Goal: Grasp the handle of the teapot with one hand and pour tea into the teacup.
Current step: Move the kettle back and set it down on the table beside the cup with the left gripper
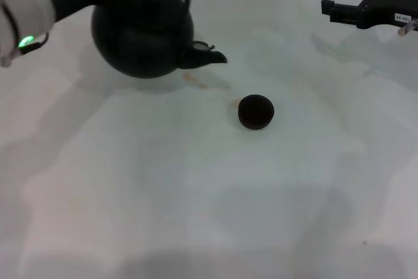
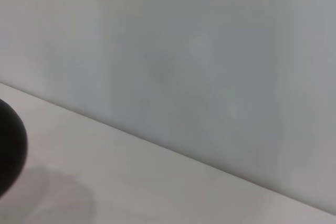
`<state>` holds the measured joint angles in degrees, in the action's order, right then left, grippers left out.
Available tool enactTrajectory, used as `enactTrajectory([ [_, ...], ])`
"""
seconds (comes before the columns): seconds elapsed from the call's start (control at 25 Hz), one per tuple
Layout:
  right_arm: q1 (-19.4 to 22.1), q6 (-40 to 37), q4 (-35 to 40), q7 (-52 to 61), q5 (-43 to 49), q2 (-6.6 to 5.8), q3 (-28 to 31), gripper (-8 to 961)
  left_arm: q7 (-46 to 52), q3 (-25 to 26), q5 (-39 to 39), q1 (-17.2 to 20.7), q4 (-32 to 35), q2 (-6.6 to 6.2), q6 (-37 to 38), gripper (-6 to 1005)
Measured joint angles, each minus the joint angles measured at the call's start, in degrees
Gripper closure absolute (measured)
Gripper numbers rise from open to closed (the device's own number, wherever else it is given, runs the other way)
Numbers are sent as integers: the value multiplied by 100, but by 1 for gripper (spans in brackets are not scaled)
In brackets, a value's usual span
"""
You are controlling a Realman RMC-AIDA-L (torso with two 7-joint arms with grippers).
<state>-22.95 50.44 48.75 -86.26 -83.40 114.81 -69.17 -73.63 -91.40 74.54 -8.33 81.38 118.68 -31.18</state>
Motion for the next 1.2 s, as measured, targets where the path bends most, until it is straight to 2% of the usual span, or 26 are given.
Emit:
enactTrajectory([
  [0.16,41,12,-52,2,1,-5,0,113,-1404,697,1689,85,-530,10,-614,882],
  [0.24,34,23,-108,2,1,-8,0,113,-1893,988,2249,104,-803,9,-950,882],
  [0.52,41,33,-149,-20,1,-11,0,113,-3223,1871,3519,117,-1859,18,-2004,883],
  [0.88,23,33,-273,-35,-1,3,0,113,-3923,2623,3672,35,-2953,13,-2497,883],
  [1.2,-5,30,-297,-49,-1,18,-23,112,-4586,3383,3710,-333,-4126,-8,-2991,883],
])
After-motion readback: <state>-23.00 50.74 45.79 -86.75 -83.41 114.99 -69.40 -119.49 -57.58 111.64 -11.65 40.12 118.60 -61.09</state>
